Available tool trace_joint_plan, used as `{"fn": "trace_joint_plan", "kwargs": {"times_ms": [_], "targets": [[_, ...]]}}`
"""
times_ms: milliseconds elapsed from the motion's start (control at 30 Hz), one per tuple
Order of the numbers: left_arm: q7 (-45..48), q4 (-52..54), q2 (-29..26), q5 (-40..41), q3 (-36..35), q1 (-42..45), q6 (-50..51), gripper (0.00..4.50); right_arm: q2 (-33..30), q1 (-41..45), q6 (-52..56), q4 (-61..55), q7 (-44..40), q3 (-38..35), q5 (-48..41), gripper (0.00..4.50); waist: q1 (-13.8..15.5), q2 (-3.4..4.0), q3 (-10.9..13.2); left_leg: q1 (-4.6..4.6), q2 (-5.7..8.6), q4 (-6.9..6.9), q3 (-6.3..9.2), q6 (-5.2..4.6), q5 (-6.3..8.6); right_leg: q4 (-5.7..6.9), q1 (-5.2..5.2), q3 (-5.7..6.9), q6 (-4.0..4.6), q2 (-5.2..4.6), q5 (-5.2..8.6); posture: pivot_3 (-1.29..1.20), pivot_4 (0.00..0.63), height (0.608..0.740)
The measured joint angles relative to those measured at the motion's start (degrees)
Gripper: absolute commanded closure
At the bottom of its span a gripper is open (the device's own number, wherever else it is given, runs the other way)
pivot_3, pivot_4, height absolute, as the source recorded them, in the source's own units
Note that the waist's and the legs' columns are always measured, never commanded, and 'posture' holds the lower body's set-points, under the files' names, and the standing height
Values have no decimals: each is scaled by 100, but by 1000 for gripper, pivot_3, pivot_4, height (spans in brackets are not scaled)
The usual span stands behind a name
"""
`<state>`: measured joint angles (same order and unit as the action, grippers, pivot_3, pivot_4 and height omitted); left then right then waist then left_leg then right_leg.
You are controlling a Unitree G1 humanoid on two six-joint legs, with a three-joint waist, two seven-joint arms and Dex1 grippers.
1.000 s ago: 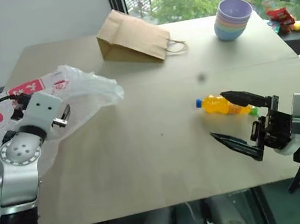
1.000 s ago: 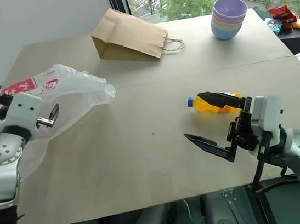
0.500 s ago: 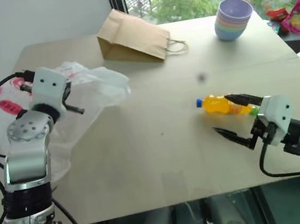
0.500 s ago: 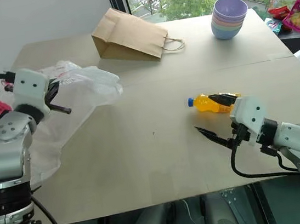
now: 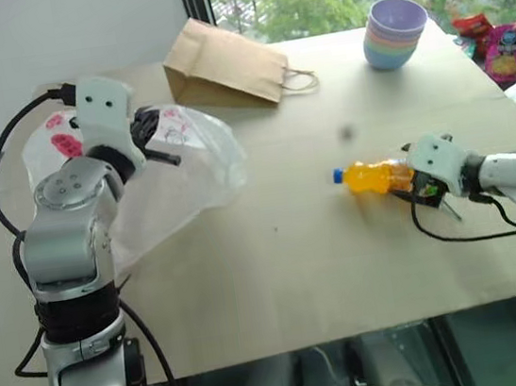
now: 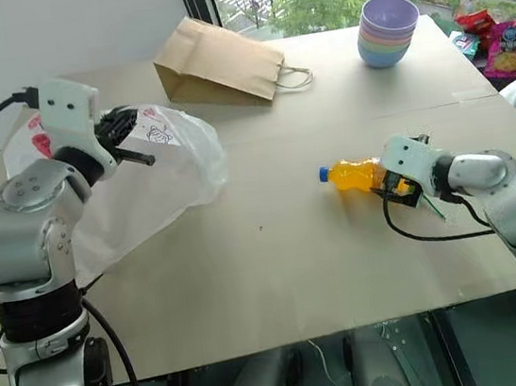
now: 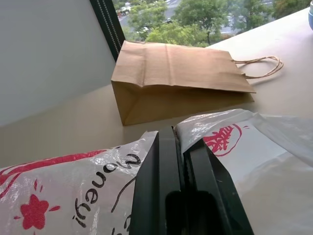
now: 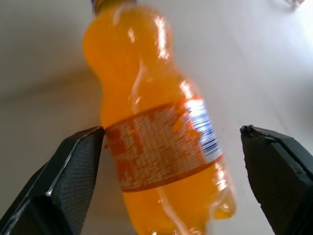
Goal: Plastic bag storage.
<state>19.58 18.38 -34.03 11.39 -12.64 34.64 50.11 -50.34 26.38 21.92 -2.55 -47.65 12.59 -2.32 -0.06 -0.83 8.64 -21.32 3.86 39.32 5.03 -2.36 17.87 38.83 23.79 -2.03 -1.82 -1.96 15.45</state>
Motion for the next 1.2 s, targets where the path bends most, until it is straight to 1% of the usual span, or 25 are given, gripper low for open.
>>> {"fn": "trace_joint_plan", "kwargs": {"times_ms": [67, 133, 167, 200, 233, 400, 500, 533, 567, 600, 633, 667, 700, 733, 800, 900, 1000, 1100, 1133, 1200], "targets": [[-123, 55, 213, 19, 41, 110, 256, 4455, 15, 323, -52, 489, -314, 141, 123, 0, 2, -1, 0, -6, 2, 2, 5, 0, 0, -4, 1, 5, 0, -2, 0, 0, 150, 740], [-182, 92, 370, 75, 116, 200, 383, 4500, 46, 433, -47, 744, -483, 234, 187, 523, 6, -3, 0, -9, 2, 3, 10, 0, 0, -5, 2, 11, 0, -2, 0, 0, 150, 740], [-246, 89, 528, 132, 129, 362, 468, 4500, 141, 551, -53, 1019, -534, 235, 234, 857, 4, -6, 2, -12, 1, 7, 11, 0, 0, -3, 2, 12, 0, -2, 0, 0, 150, 740], [-260, 98, 571, 168, 144, 449, 482, 4500, 159, 594, -75, 1090, -578, 236, 246, 1255, -3, -7, 3, -19, 1, 12, 12, 0, 0, 1, 10, 13, 0, -2, 0, 0, 150, 740], [-296, 98, 637, 232, 136, 603, 534, 4500, 202, 640, -102, 1159, -614, 238, 265, 1413, -12, -7, 2, -19, 1, 15, 12, 0, 0, 3, 9, 14, 0, -2, 0, 0, 150, 740], [-484, -10, 748, 410, -131, 1090, 613, 4500, 267, 603, 104, 977, -763, 138, 148, 1414, -74, -3, 1, -26, 0, 12, 11, 1, 0, 7, 25, 11, 0, -1, 0, 0, 150, 740], [-640, -236, 907, 460, -254, 1120, 708, 4500, 370, 264, 989, 35, -800, -151, -310, 1414, -72, -3, 1, -78, 0, 27, 12, 2, -1, 20, 77, 11, 0, -1, -1, 0, 150, 740], [-722, -308, 1038, 475, -271, 1144, 745, 4500, 414, 152, 1395, -457, -808, -227, -560, 1414, -71, -3, 1, -102, 2, 40, 12, 2, -1, 26, 99, 11, 0, -1, -1, 0, 150, 740], [-761, -348, 1108, 491, -272, 1163, 775, 4500, 444, 126, 1599, -712, -810, -236, -693, 1414, -74, -3, 1, -115, 1, 55, 16, 2, -1, 30, 105, 16, 0, -1, -1, 0, 150, 740], [-832, -431, 1219, 530, -271, 1238, 839, 4500, 503, 56, 2077, -1197, -781, -325, -937, 1414, -71, -2, 1, -148, 1, 82, 28, 1, -1, 38, 123, 28, 0, 1, -1, 0, 150, 740], [-869, -480, 1260, 554, -264, 1271, 859, 4500, 559, 46, 2345, -1530, -768, -355, -1118, 1414, -73, -4, 2, -162, 3, 91, 29, 1, -1, 47, 135, 27, 1, 0, -1, 0, 150, 740], [-879, -568, 1291, 568, -225, 1321, 884, 4500, 615, 40, 2819, -2110, -739, -373, -1466, 1414, -72, -4, 2, -164, 12, 93, 29, 1, -1, 60, 140, 24, 1, -6, -1, 0, 150, 740], [-881, -571, 1292, 569, -215, 1338, 891, 4500, 632, 40, 2970, -2324, -742, -374, -1604, 1414, -70, -4, 2, -164, 13, 93, 30, 1, -1, 61, 139, 26, 1, -6, -1, 0, 150, 740], [-869, -587, 1293, 589, -201, 1366, 891, 4500, 696, 45, 3391, -2636, -680, -422, -1862, 1414, -63, -4, 2, -163, 16, 94, 31, 1, -1, 67, 139, 26, 1, -9, -1, 0, 150, 740], [-844, -648, 1297, 621, -159, 1422, 890, 4500, 828, 114, 3883, -2930, -568, -437, -2142, 1414, -55, -4, 2, -159, 18, 101, 31, 1, -1, 85, 139, 25, 1, -12, -1, 0, 150, 740], [-742, -797, 1338, 688, 4, 1582, 890, 4500, 1363, 521, 4742, -3172, -232, -374, -2594, 1414, -52, -4, 1, -152, 22, 109, 31, 4, -3, 103, 138, 24, 1, -14, -1, 0, 150, 740], [-633, -850, 1353, 739, 208, 1672, 911, 4500, 1908, 965, 5172, -2979, 215, -182, -2655, 1414, -75, -4, 1, -148, 23, 106, 29, 5, -3, 104, 140, 20, 1, -13, -1, 0, 150, 740], [-486, -830, 1327, 867, 248, 1667, 1003, 4500, 2885, 1294, 5589, -2258, 892, -228, -2577, 1414, -114, -4, 1, -148, 24, 100, 23, 6, -4, 106, 149, 11, 1, -12, -1, 0, 150, 740], [-455, -803, 1322, 922, 242, 1663, 1077, 4500, 3392, 1414, 5793, -1884, 1213, -408, -2528, 1414, -141, -4, 1, -149, 24, 98, 22, 8, -5, 108, 152, 10, 1, -11, -1, 0, 150, 740], [-376, -705, 1330, 1067, 250, 1650, 1195, 4500, 3987, 1586, 6010, -1443, 1627, -540, -2485, 1414, -178, -3, 0, -154, 27, 96, 21, 8, -6, 109, 158, 16, 2, -13, -1, 0, 150, 740]]}}
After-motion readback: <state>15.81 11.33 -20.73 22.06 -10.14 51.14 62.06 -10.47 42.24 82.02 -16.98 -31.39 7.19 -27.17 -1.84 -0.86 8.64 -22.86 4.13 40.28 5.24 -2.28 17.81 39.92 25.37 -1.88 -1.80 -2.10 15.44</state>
